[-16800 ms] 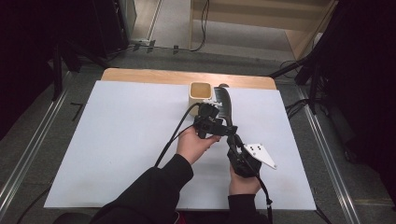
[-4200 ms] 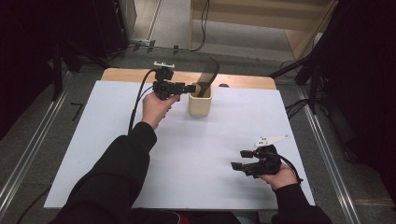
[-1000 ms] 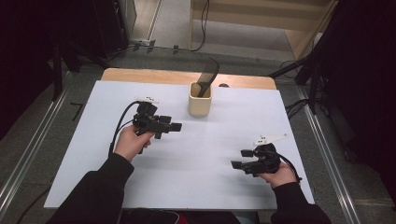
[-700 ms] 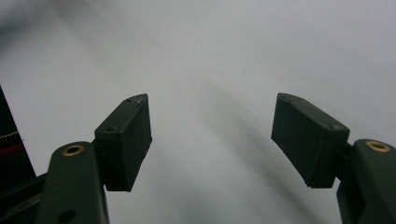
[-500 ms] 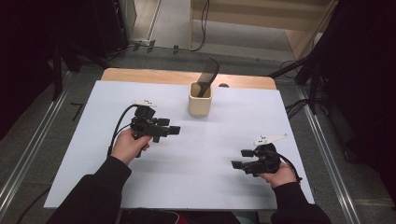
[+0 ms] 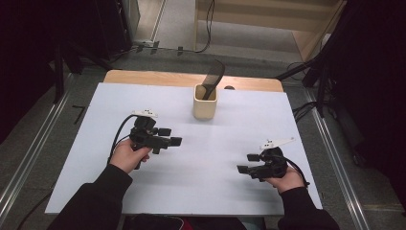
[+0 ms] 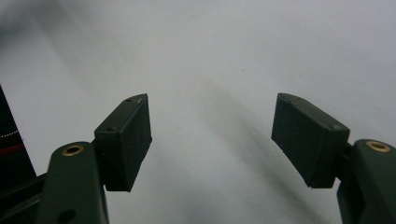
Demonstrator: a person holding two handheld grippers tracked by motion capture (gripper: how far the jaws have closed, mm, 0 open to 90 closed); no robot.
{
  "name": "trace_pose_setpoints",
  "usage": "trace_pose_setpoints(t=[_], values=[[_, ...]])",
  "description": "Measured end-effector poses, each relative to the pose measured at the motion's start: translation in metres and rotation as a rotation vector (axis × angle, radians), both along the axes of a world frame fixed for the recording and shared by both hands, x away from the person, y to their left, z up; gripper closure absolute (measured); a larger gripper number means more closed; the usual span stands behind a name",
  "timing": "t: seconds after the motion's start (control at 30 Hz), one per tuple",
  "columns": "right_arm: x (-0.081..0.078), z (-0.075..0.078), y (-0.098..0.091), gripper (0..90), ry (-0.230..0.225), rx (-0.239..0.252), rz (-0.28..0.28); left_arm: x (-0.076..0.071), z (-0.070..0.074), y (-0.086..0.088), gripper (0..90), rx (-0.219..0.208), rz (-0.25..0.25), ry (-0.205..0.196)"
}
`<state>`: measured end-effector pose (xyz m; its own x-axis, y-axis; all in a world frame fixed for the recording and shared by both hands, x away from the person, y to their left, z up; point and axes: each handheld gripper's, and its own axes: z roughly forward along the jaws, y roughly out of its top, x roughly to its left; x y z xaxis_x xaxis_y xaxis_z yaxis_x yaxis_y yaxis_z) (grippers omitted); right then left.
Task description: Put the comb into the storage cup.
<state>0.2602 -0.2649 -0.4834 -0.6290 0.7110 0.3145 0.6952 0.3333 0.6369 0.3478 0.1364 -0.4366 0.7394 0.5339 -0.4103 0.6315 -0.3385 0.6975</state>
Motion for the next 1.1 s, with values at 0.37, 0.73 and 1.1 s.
trace_pose_setpoints(t=[0.37,0.73,1.1], values=[[0.0,0.0,0.0,26.8,0.001,-0.001,-0.003,-0.016,-0.006,0.007,28.0,0.022,-0.014,0.004],[0.0,0.0,-0.001,26.8,0.002,0.004,-0.008,-0.028,-0.011,0.017,28.0,0.038,-0.022,0.012],[0.0,-0.001,-0.001,26.7,0.009,0.001,-0.011,-0.039,-0.017,0.026,28.0,0.056,-0.026,0.009]])
